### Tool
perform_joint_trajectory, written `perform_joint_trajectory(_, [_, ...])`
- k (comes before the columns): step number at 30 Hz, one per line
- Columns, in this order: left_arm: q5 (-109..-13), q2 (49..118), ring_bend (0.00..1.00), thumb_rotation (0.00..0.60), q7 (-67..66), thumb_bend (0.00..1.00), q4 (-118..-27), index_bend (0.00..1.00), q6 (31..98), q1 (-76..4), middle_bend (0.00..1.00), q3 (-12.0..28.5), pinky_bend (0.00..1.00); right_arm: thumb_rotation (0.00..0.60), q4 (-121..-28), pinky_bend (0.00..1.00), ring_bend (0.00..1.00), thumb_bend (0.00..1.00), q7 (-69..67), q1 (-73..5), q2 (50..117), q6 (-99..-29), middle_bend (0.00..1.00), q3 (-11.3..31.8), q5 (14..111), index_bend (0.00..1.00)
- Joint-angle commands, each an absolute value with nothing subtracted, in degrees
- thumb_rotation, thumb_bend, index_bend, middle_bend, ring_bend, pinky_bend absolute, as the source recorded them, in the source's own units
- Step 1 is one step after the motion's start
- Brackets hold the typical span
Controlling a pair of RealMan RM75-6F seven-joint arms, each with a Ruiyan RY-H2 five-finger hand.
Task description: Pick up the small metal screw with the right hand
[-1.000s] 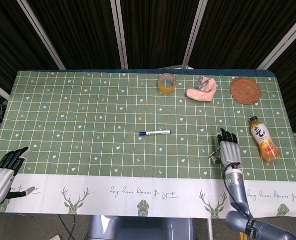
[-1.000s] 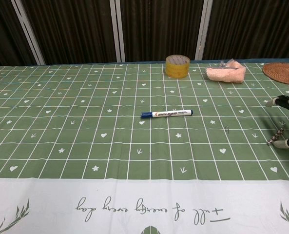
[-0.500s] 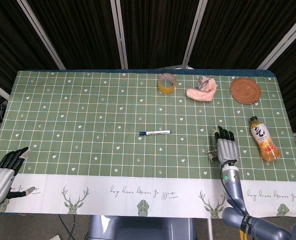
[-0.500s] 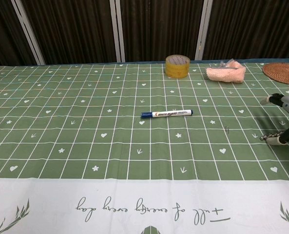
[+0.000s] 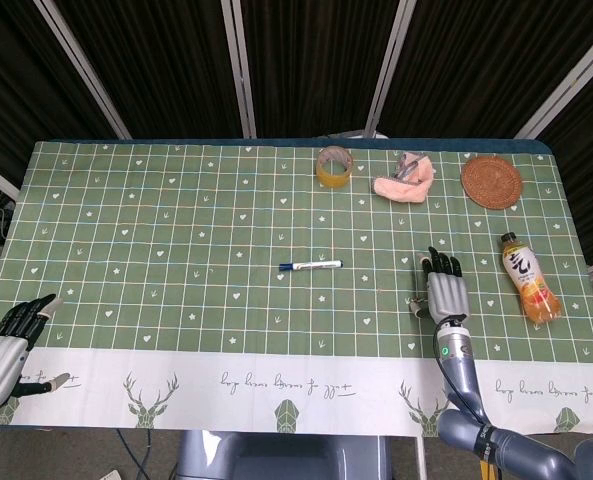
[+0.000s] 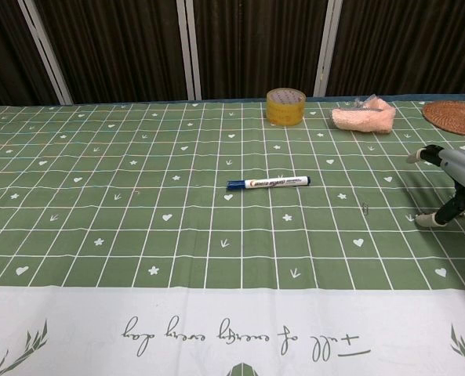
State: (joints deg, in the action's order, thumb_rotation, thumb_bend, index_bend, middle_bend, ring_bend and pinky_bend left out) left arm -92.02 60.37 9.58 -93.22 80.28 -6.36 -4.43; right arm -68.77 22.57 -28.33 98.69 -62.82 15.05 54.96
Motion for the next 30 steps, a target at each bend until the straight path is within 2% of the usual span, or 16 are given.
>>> perform_joint_trajectory(1, [-92.01,60.35,0.0,0.6,9.64,0.04,-93.23,0.0,80.27,-6.35,0.0,-4.44,0.0,0.6,-69.15,0.0,0.0,0.13,22.69,-28.28,98.35,-62.95,0.0,14.85,55.24,0.11])
perform_joint_trajectory(4, [-91.99,60.33,0.0,0.6,9.7,0.04,-93.21,0.0,80.28,-6.34,0.0,-4.44,0.0,0.6,-70.08,0.0,0.0,0.13,22.56,-28.02,97.39,-63.57,0.0,14.4,56.34,0.15])
perform_joint_trajectory(7, [-92.03,60.31,0.0,0.6,9.66,0.04,-93.21,0.0,80.27,-6.32,0.0,-4.48,0.0,0.6,-71.59,0.0,0.0,0.14,22.2,-27.68,95.9,-64.21,0.01,13.74,58.0,0.28])
perform_joint_trajectory(9, [-92.09,60.3,0.0,0.6,9.63,0.04,-93.25,0.0,80.26,-6.31,0.0,-4.53,0.0,0.6,-72.26,0.0,0.0,0.14,21.89,-27.53,95.0,-64.54,0.08,13.18,59.34,0.37])
perform_joint_trajectory(12, [-92.49,60.33,0.0,0.6,9.31,0.04,-93.56,0.0,80.42,-6.28,0.0,-4.64,0.0,0.6,-73.48,0.0,0.0,0.13,20.63,-27.37,92.7,-64.09,0.13,11.24,62.88,0.45])
perform_joint_trajectory(19, [-92.26,60.5,0.0,0.6,8.59,0.04,-93.73,0.0,80.21,-6.24,0.0,-4.67,0.0,0.6,-72.12,0.0,0.0,0.13,17.67,-27.42,91.83,-62.35,0.15,9.24,66.03,0.48])
perform_joint_trajectory(30, [-91.77,60.37,0.0,0.6,9.1,0.04,-93.92,0.0,79.74,-6.38,0.0,-4.58,0.0,0.6,-68.29,0.0,0.0,0.16,16.47,-28.41,94.48,-60.56,0.15,9.41,66.1,0.48])
